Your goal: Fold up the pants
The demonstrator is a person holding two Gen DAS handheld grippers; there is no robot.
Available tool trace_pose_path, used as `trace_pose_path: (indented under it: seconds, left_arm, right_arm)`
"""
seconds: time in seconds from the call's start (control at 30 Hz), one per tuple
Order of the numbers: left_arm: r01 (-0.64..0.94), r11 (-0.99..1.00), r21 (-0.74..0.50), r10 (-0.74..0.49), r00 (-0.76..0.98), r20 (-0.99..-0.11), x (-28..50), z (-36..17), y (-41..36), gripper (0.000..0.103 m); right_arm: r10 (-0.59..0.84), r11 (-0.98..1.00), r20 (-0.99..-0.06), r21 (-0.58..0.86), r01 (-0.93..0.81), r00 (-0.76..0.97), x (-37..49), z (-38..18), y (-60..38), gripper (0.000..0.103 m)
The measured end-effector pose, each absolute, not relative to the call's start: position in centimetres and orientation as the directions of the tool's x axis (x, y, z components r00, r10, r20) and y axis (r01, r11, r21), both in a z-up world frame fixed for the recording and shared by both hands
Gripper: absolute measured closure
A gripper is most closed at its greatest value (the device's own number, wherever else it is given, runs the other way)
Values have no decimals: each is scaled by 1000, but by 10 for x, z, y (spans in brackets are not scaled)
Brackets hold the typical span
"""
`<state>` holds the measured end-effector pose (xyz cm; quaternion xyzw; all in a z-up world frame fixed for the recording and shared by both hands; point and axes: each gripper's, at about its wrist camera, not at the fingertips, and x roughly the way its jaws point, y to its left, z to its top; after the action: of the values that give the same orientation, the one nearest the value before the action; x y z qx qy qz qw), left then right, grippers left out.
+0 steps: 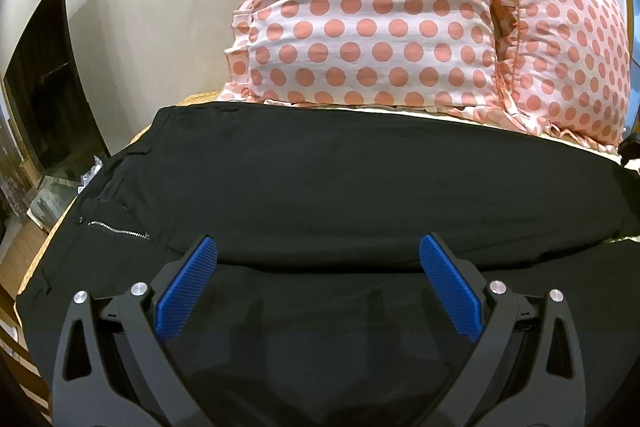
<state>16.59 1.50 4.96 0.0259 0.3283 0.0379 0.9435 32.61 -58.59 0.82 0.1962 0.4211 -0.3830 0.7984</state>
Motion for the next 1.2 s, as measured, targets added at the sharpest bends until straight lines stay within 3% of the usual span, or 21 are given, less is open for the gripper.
trace_pose_path:
  seconds: [0.13,0.23,0.47,0.73,0.97,1.1,1.17,1.2]
  left_arm:
    - [-65,996,68,93,786,-611,164,51,16,2]
    - [-67,995,74,97,796,-598,158,53,16,2]
    - [-64,995,76,96,810,-579,144,60,16,2]
    - [-62,996,69,90,830,-550,123,69,17,2]
    - [-49,998,46,67,833,-550,115,73,14,2]
    - [-36,998,47,56,835,-547,110,75,9,2]
    - [-35,998,57,60,843,-535,105,77,6,2]
    - [-36,997,62,63,845,-531,104,78,5,2]
  right_arm:
    - [-408,655,-818,49,754,407,315,10,-587,74]
    - [-331,667,-800,178,724,501,300,14,-594,96]
    - [-307,707,-686,300,640,660,249,42,-587,98]
    - [-236,743,-540,436,508,808,131,66,-561,98]
    - [-111,676,-549,569,468,828,54,26,-559,98]
    - [6,586,-503,702,405,864,56,19,-574,94]
    - [20,598,-484,707,377,875,69,27,-573,69]
    - [39,592,-479,718,366,877,77,30,-573,34]
